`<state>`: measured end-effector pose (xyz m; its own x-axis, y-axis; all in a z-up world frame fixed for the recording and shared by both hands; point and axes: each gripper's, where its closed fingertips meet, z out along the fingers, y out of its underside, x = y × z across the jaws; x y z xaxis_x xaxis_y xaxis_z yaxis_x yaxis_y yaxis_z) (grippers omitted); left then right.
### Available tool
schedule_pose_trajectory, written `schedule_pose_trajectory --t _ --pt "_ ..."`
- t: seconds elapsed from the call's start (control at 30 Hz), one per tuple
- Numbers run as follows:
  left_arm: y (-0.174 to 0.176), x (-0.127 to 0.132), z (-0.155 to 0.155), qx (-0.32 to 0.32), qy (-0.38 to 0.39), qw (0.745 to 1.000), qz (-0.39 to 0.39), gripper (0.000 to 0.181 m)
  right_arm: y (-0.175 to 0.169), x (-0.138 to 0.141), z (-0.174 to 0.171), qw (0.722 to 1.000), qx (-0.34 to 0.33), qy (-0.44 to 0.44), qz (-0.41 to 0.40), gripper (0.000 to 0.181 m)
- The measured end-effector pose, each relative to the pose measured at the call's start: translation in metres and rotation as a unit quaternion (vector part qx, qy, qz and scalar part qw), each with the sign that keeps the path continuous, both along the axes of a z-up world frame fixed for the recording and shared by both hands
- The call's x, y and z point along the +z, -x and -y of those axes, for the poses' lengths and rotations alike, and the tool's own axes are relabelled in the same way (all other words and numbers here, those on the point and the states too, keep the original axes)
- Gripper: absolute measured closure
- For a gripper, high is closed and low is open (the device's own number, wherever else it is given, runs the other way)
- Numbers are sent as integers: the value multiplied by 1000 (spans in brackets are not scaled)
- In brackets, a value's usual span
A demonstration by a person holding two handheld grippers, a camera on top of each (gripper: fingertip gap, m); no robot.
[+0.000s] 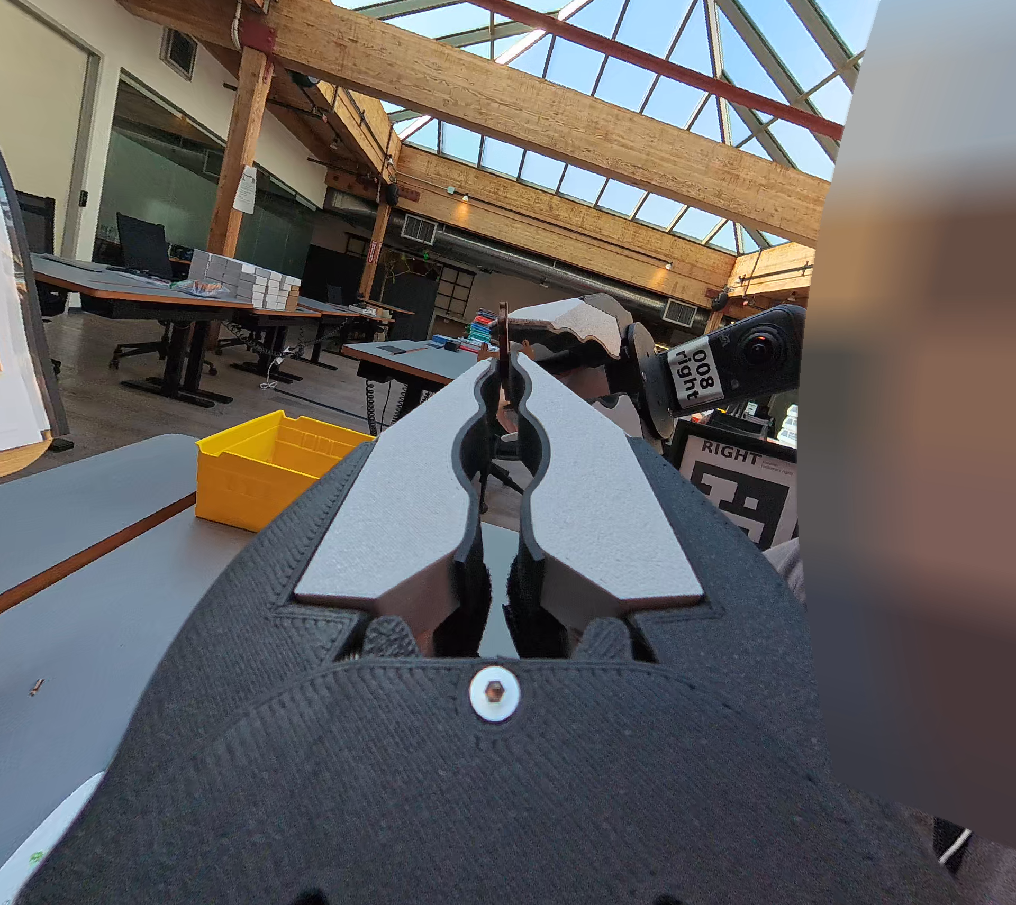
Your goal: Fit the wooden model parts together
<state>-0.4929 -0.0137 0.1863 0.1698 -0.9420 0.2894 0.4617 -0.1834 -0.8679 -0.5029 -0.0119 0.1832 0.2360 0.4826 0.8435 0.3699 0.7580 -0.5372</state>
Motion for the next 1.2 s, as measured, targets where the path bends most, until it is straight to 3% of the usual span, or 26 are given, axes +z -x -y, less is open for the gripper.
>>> schedule_pose_trajectory --t 0.73,1.2 --pt "4 4 2 3 4 1000 13 181 1 5 2 999 -16 -51 -6 166" --pt "9 9 2 46 -10 999 20 181 5 10 1 996 -30 -82 -26 168"
